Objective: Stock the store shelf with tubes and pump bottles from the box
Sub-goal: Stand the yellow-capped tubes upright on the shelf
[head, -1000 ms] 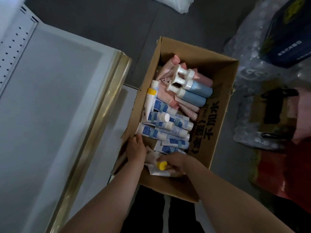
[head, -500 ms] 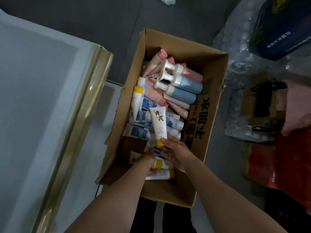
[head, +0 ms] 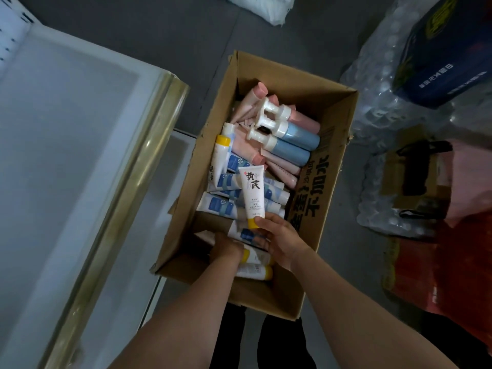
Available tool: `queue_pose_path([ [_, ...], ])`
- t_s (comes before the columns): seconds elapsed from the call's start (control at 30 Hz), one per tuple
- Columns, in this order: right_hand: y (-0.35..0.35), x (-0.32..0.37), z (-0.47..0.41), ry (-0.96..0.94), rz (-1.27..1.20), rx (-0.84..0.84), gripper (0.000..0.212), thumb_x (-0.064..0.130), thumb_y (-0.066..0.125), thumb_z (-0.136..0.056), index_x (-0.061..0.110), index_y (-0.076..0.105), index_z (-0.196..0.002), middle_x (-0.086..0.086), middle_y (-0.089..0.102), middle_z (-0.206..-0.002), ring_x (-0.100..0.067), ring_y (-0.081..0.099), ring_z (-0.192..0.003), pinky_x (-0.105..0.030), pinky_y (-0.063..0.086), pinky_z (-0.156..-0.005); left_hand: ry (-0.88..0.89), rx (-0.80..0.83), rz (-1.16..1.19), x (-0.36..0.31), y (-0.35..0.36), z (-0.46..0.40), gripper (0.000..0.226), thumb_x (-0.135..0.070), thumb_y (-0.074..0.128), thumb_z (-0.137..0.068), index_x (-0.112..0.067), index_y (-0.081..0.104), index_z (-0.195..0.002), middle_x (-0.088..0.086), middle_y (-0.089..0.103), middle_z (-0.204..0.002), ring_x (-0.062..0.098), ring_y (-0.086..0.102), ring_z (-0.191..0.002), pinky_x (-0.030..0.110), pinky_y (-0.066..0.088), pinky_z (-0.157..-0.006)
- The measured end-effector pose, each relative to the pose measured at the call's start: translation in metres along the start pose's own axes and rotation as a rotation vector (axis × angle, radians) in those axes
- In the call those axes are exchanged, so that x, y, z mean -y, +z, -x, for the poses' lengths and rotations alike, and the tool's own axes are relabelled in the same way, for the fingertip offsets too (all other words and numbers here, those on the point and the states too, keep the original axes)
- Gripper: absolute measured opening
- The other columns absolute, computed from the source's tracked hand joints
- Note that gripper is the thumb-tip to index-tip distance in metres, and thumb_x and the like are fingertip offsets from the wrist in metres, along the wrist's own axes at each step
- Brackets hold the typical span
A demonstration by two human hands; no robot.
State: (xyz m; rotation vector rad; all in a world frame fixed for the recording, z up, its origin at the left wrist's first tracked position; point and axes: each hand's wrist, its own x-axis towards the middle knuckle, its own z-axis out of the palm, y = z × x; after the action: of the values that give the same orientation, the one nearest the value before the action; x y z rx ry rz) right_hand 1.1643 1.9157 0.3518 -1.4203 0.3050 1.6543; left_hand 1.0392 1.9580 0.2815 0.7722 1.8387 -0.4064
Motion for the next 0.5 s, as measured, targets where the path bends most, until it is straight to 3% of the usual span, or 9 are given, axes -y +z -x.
queue_pose_path([
  [0.07, 0.003, 0.003, 0.014, -0.023, -0.004, 0.023, 0.020, 0.010, 0.069, -0.090, 0.008, 0.065, -0.109, -0.006, 0.072, -0.096, -0.014, 0.069, -0.083, -0.024, 0.055, -0.065, 0.092, -0.042, -0.003, -0.002, -0.013, 0.027, 0.051, -0.022, 0.065, -0.090, -0.021, 0.039, -0.134, 0.011, 0.053, -0.131, 0.033, 0.057, -0.113, 0.033, 0.053, -0.078],
  [0.17, 0.007, 0.008, 0.037, -0.081, 0.024, 0.065, 0.032, 0.011, 0.072, -0.086, 0.008, 0.064, -0.117, -0.009, 0.072, -0.105, -0.018, 0.069, -0.091, -0.025, 0.056, -0.068, 0.207, -0.062, 0.179, 0.003, -0.034, 0.067, 0.033, -0.017, 0.068, -0.088, -0.025, 0.043, -0.108, 0.008, 0.058, -0.117, 0.026, 0.059, -0.093, 0.033, 0.051, -0.068],
  [0.27, 0.011, 0.016, 0.065, -0.137, 0.082, 0.113, 0.041, 0.010, 0.070, -0.089, 0.007, 0.061, -0.128, -0.012, 0.070, -0.117, -0.021, 0.068, -0.100, -0.028, 0.057, -0.076, 0.305, -0.126, 0.275, 0.011, -0.058, 0.116, 0.036, -0.022, 0.071, -0.087, -0.021, 0.045, -0.112, -0.001, 0.052, -0.097, 0.014, 0.053, -0.075, 0.026, 0.040, -0.054],
  [0.37, 0.024, 0.027, 0.099, -0.218, 0.190, 0.178, 0.045, 0.009, 0.070, -0.090, 0.009, 0.059, -0.133, -0.014, 0.067, -0.123, -0.024, 0.066, -0.102, -0.030, 0.055, -0.077, 0.368, -0.248, 0.353, 0.019, -0.080, 0.157, 0.037, -0.032, 0.078, -0.080, -0.019, 0.054, -0.106, 0.002, 0.062, -0.101, 0.021, 0.063, -0.084, 0.031, 0.054, -0.073],
  [0.43, 0.038, 0.034, 0.119, -0.280, 0.244, 0.226, 0.044, 0.007, 0.069, -0.090, 0.012, 0.058, -0.132, -0.014, 0.067, -0.123, -0.028, 0.063, -0.109, -0.035, 0.053, -0.087, 0.407, -0.364, 0.366, 0.026, -0.094, 0.179, 0.041, -0.046, 0.081, -0.067, -0.025, 0.055, -0.091, 0.004, 0.068, -0.102, 0.026, 0.066, -0.090, 0.038, 0.054, -0.086],
  [0.5, 0.055, 0.039, 0.137, -0.327, 0.262, 0.315, 0.043, 0.006, 0.070, -0.089, 0.019, 0.059, -0.128, -0.015, 0.067, -0.122, -0.034, 0.062, -0.116, -0.043, 0.051, -0.099, 0.450, -0.411, 0.434, 0.035, -0.107, 0.195, 0.052, -0.051, 0.079, -0.058, -0.025, 0.051, -0.092, 0.005, 0.069, -0.100, 0.027, 0.066, -0.092, 0.045, 0.051, -0.091],
])
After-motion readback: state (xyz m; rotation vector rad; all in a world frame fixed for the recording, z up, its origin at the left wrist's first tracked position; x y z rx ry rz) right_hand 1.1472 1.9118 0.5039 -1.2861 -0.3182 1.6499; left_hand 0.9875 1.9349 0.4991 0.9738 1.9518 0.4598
